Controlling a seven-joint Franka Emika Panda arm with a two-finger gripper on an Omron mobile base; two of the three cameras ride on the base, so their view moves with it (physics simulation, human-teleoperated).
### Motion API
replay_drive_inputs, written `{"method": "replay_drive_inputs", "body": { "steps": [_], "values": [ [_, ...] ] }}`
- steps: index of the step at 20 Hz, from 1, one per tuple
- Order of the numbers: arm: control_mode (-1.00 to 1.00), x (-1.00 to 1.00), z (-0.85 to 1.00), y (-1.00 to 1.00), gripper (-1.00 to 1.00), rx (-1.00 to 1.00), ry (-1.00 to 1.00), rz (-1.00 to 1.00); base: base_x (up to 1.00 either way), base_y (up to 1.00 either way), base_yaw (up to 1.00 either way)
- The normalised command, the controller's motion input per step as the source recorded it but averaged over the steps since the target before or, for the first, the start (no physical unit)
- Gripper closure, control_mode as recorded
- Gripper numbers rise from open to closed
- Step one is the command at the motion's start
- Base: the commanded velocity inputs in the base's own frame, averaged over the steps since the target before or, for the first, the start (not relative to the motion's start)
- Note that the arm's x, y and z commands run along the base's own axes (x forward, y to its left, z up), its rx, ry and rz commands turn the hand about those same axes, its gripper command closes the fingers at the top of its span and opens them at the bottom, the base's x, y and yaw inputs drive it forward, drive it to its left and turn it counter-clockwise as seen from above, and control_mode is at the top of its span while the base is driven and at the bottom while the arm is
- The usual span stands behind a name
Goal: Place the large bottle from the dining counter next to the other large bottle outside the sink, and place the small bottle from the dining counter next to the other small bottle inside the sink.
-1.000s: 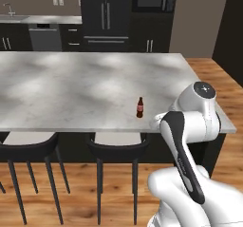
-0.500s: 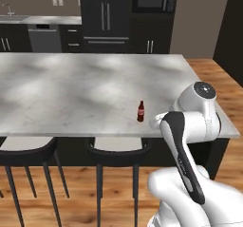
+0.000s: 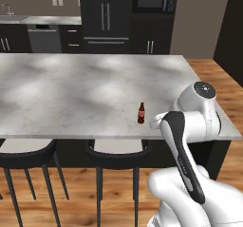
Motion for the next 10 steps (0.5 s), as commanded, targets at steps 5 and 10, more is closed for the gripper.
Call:
{"method": "replay_drive_inputs", "body": {
  "steps": [5, 10],
  "values": [
    [1.00, 0.00, 0.00, 0.00, -1.00, 0.00, 0.00, 0.00, 0.33, 0.00, 0.00],
    [1.00, 0.00, 0.00, 0.00, -1.00, 0.00, 0.00, 0.00, 0.16, 0.00, 0.00]
  ]
}}
